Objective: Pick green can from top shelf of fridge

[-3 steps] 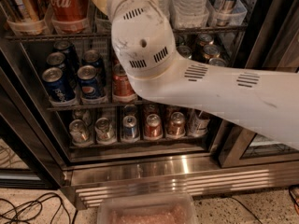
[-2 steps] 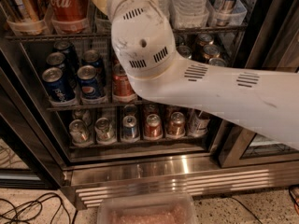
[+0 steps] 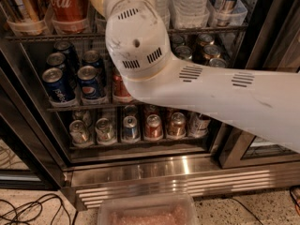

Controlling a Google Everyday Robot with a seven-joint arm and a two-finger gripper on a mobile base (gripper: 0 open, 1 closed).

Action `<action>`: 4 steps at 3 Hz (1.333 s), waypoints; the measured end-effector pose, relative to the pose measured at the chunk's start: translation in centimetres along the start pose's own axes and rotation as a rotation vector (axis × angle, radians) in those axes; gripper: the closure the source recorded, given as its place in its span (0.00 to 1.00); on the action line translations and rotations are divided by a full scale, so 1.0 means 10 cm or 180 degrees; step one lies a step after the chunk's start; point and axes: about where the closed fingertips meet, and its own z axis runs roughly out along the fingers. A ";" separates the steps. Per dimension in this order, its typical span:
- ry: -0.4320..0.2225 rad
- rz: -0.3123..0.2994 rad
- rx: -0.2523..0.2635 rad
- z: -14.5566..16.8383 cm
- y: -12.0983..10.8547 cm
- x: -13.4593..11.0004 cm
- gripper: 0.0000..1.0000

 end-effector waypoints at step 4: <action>0.0028 -0.0236 -0.0074 0.00 -0.03 0.06 1.00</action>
Offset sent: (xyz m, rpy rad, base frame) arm -0.0003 -0.0043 0.0050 -0.1225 -0.0897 -0.1184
